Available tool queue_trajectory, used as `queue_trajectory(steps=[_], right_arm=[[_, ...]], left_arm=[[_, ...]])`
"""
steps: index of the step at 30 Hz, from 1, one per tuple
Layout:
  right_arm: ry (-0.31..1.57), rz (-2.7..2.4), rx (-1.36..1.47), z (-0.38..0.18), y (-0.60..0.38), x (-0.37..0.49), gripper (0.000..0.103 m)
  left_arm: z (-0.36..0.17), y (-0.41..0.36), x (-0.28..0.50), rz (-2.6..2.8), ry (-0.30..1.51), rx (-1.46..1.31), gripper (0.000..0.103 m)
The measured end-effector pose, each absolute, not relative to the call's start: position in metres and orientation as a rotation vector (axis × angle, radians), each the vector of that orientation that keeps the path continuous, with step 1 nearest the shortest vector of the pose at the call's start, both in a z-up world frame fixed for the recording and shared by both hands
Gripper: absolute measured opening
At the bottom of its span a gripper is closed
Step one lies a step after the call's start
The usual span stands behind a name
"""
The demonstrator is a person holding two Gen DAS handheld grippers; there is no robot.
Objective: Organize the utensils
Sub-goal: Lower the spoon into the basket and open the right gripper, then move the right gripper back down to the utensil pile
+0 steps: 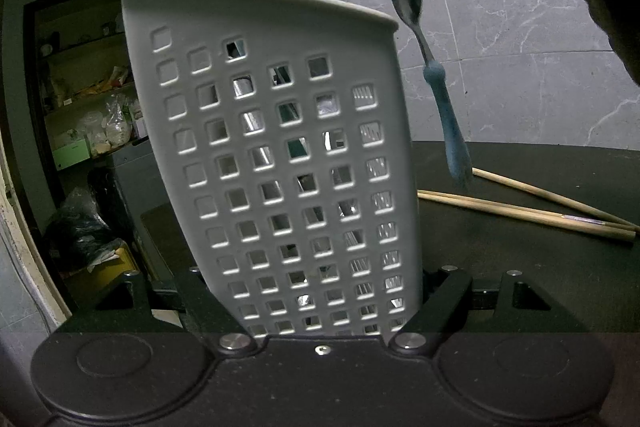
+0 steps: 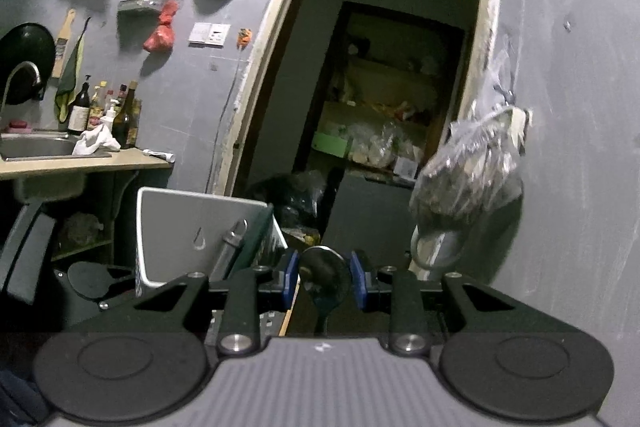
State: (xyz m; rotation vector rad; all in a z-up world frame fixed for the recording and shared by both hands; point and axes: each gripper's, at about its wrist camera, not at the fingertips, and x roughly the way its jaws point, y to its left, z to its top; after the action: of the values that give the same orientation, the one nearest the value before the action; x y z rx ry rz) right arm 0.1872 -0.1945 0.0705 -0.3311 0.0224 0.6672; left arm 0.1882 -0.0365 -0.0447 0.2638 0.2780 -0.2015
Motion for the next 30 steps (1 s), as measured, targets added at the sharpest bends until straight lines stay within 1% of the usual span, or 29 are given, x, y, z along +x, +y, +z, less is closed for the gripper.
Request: queue_trajectory(steps=[5, 12, 15, 16, 19, 26, 30], right_arm=[[-0.023, 0.672, -0.351, 0.091, -0.192, 0.185, 0.031], [-0.175, 0.688, -0.393, 0.132, -0.184, 0.173, 0.031], [-0.229, 0.728, -0.378, 0.145, -0.175, 0.173, 0.029], [-0.241, 0.748, -0.369, 0.147, -0.171, 0.174, 0.004], [-0.243, 0.802, -0.337, 0.15, -0.161, 0.179, 0.003], [-0.079, 0.889, -0.353, 0.124, -0.135, 0.201, 0.003], [-0.042, 0.876, -0.325, 0.113, -0.142, 0.205, 0.004]], left_arm=[[-0.045, -0.037, 0.188, -0.201, 0.278, 0.264, 0.08], [-0.045, -0.037, 0.188, -0.2, 0.278, 0.263, 0.08], [-0.045, -0.037, 0.187, -0.2, 0.278, 0.263, 0.08], [-0.045, -0.038, 0.187, -0.199, 0.277, 0.264, 0.08], [-0.045, -0.037, 0.187, -0.2, 0.278, 0.264, 0.08], [-0.042, -0.036, 0.191, -0.201, 0.289, 0.257, 0.08], [-0.043, -0.033, 0.191, -0.201, 0.287, 0.255, 0.08]])
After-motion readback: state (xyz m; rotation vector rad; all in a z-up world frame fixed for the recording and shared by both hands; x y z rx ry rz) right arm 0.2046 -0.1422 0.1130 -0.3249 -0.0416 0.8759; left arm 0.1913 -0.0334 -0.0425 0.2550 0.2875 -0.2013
